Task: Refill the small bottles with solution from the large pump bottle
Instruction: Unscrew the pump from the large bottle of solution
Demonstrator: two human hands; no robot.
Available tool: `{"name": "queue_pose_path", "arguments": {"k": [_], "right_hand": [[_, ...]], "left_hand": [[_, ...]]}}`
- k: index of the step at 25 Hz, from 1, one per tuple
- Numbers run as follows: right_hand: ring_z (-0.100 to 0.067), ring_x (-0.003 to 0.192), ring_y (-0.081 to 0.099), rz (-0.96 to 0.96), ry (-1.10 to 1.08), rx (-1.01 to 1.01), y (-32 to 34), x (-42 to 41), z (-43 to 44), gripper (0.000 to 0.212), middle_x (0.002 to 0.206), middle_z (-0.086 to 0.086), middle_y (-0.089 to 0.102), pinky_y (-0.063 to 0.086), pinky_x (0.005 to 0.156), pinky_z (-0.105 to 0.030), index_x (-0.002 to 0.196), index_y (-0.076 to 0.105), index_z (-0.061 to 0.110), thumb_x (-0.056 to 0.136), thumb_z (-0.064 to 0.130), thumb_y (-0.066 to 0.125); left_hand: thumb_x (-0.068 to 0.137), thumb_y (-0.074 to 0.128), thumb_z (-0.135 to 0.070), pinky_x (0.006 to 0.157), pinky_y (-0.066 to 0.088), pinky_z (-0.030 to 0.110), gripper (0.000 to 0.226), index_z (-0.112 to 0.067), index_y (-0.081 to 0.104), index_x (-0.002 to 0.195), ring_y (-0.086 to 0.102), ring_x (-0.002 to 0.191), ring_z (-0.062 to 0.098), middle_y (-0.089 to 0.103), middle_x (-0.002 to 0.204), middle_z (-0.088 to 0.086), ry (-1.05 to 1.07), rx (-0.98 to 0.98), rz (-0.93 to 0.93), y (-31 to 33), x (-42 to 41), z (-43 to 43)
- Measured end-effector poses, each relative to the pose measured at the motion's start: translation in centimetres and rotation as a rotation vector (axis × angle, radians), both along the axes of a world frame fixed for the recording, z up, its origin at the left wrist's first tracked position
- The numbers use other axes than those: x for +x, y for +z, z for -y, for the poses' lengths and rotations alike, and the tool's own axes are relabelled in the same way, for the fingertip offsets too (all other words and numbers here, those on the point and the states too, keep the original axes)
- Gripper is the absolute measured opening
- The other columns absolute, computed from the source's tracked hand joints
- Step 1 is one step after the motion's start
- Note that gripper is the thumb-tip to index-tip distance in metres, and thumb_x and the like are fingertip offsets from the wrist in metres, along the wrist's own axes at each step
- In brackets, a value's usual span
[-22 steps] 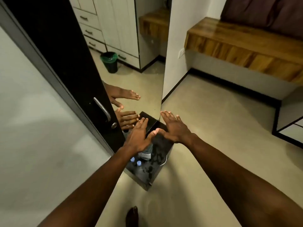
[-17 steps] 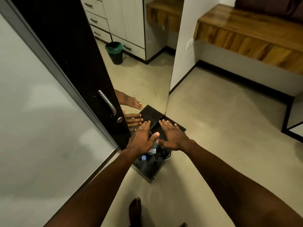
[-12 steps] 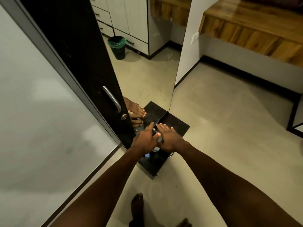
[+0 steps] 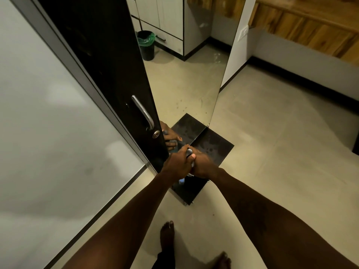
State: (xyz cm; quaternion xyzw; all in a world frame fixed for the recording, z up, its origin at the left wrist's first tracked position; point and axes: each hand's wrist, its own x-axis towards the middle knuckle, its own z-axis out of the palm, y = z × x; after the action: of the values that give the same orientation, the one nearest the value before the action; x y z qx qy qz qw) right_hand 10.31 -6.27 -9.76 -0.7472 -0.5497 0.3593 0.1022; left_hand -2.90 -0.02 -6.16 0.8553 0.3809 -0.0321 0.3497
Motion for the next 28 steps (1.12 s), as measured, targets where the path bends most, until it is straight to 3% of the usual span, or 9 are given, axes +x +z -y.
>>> {"name": "queue_pose_path", "arguments": {"k": [5, 8, 10, 14, 16, 20, 24, 26, 28], "right_hand": [[-0.027, 0.11, 0.064, 0.087, -0.124, 0.015, 0.7, -0.1, -0.7, 0.056, 0.123, -0.008, 0.064, 0.052, 0.092, -0.034, 0.134, 0.052, 0.011, 0.09, 0.035, 0.074], [-0.02, 0.097, 0.066, -0.096, -0.31, 0.029, 3.1, 2.1, 0.6, 0.045, 0.098, 0.002, 0.064, 0.053, 0.078, -0.028, 0.119, 0.06, 0.015, 0.083, 0.029, 0.082], [-0.018, 0.094, 0.067, -0.141, -0.365, 0.057, 5.7, 4.5, 1.6, 0.047, 0.094, 0.008, 0.065, 0.054, 0.074, -0.027, 0.11, 0.063, 0.02, 0.072, 0.028, 0.09], [-0.023, 0.097, 0.072, -0.21, -0.391, 0.125, 13.1, 10.0, 3.8, 0.039, 0.1, 0.001, 0.076, 0.059, 0.09, -0.043, 0.093, 0.071, 0.025, 0.063, 0.032, 0.095], [-0.027, 0.099, 0.072, -0.26, -0.375, 0.173, 17.1, 12.0, 5.1, 0.026, 0.097, 0.0, 0.078, 0.058, 0.095, -0.048, 0.086, 0.076, 0.025, 0.067, 0.026, 0.093], [-0.02, 0.097, 0.073, -0.337, -0.333, 0.228, 24.8, 13.6, 7.8, 0.023, 0.098, 0.002, 0.078, 0.061, 0.08, -0.032, 0.103, 0.075, 0.02, 0.083, 0.016, 0.083], [-0.014, 0.1, 0.072, -0.343, -0.302, 0.284, 30.7, 13.5, 11.0, 0.047, 0.109, 0.002, 0.075, 0.06, 0.081, -0.03, 0.118, 0.065, 0.024, 0.073, 0.029, 0.078], [-0.014, 0.1, 0.07, -0.317, -0.298, 0.284, 31.9, 13.3, 12.0, 0.044, 0.109, 0.003, 0.072, 0.06, 0.084, -0.032, 0.117, 0.061, 0.027, 0.078, 0.025, 0.08], [-0.017, 0.107, 0.066, -0.246, -0.303, 0.263, 32.7, 12.9, 12.7, 0.06, 0.116, 0.003, 0.067, 0.058, 0.084, -0.031, 0.134, 0.054, 0.02, 0.082, 0.025, 0.082]], "left_hand": [[0.106, 0.039, -0.046, 0.107, 0.044, 0.04, 0.063, -0.011, 0.025, 0.156, 0.055, 0.127, 0.032, 0.056, 0.138, 0.02, -0.014, -0.076, 0.013, 0.1, 0.5, -0.7], [0.103, 0.047, -0.049, 0.11, 0.038, 0.043, 0.073, -0.017, 0.014, 0.16, 0.04, 0.14, 0.034, 0.035, 0.155, 0.022, 0.036, -0.179, 0.081, 1.9, 1.0, -0.8], [0.098, 0.048, -0.059, 0.113, 0.034, 0.046, 0.077, -0.025, 0.017, 0.16, 0.035, 0.144, 0.034, 0.033, 0.158, 0.018, 0.132, -0.244, 0.124, 3.8, 1.4, -1.1], [0.069, 0.061, -0.087, 0.115, 0.036, 0.045, 0.084, -0.04, 0.054, 0.138, 0.052, 0.132, 0.019, 0.06, 0.139, -0.006, 0.178, -0.451, 0.189, 7.7, 3.5, -2.1], [0.054, 0.076, -0.083, 0.114, 0.038, 0.049, 0.087, -0.035, 0.066, 0.125, 0.06, 0.123, 0.017, 0.07, 0.125, -0.008, 0.118, -0.639, 0.293, 8.8, 5.5, -2.2], [0.082, 0.067, -0.058, 0.107, 0.044, 0.051, 0.054, -0.028, 0.066, 0.127, 0.063, 0.118, 0.026, 0.071, 0.122, 0.003, -0.09, -0.786, 0.376, 15.8, 8.3, 0.1], [0.087, 0.074, -0.044, 0.087, 0.053, 0.044, 0.048, -0.027, 0.063, 0.13, 0.068, 0.105, 0.023, 0.073, 0.117, 0.004, -0.272, -0.699, 0.409, 21.0, 9.9, 1.8], [0.081, 0.081, -0.037, 0.079, 0.059, 0.042, 0.056, -0.028, 0.059, 0.131, 0.071, 0.103, 0.02, 0.075, 0.112, 0.002, -0.32, -0.594, 0.398, 22.7, 10.3, 2.3], [0.075, 0.088, -0.033, 0.07, 0.061, 0.041, 0.068, -0.025, 0.055, 0.134, 0.073, 0.098, 0.019, 0.076, 0.108, 0.002, -0.357, -0.517, 0.39, 24.0, 10.7, 3.1]]}}
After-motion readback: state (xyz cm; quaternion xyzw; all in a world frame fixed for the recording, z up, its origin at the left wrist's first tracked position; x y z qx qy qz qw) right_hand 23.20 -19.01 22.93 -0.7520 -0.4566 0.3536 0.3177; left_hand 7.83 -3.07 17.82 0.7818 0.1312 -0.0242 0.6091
